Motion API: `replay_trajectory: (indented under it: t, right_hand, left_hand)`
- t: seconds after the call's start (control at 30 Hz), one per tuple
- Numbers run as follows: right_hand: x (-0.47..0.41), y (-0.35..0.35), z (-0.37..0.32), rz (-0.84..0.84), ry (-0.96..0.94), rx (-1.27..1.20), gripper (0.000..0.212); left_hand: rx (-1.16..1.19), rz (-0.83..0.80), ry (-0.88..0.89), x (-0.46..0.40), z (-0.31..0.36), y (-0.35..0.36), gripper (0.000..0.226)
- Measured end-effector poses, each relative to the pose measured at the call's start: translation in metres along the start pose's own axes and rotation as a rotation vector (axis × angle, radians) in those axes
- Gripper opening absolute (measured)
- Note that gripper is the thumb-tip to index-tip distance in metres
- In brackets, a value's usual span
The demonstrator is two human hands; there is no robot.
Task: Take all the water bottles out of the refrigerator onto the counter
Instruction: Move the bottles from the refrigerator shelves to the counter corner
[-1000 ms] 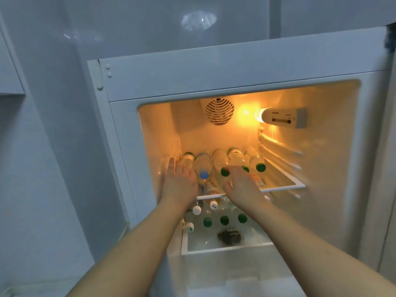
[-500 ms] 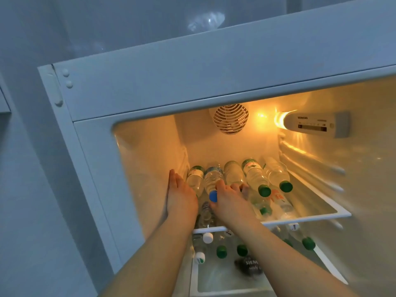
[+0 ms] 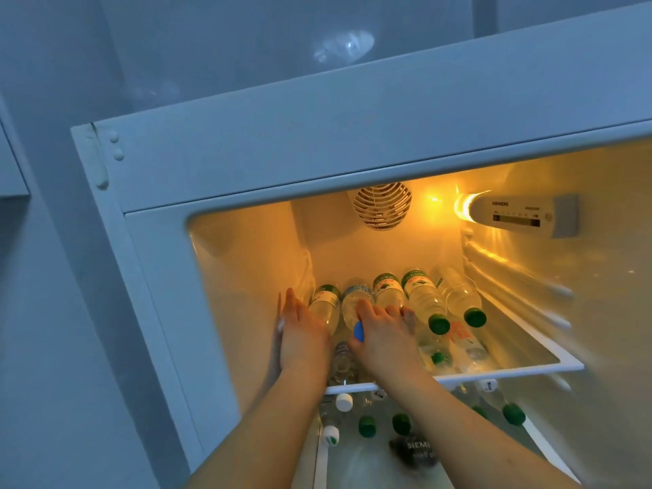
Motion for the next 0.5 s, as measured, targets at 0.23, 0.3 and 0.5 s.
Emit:
replay_trajectory:
  t: [0.23,0.3,0.5]
  right_hand:
    - [0.001,-0.054,-0.006,0.179,-0.030,-0.056,0.032]
    - [-0.003,-0.073,-0.009,0.239,-0.033,-0.083,0.027]
    - [-0.010,-0.114,-0.009,0.313,-0.002,-0.353,0.019]
  left_hand:
    - [0.266,0.066,-0.032,0.027,-0.034,-0.036,0.037]
    - [0.353,0.139,-0.095,0.029,-0.045,-0.049,0.038]
    - [0.585,0.394,-0.166,0.045,-0.080,-0.090,0.034]
Point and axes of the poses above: each hand's wrist, its own x-axis away from the middle knuckle, its own y-axis out of the palm, z = x × y, the point moved 5 cm from there along -x, towards the middle knuckle, and after that the axes turned 4 degrees about -x, right-handed, at the moved point
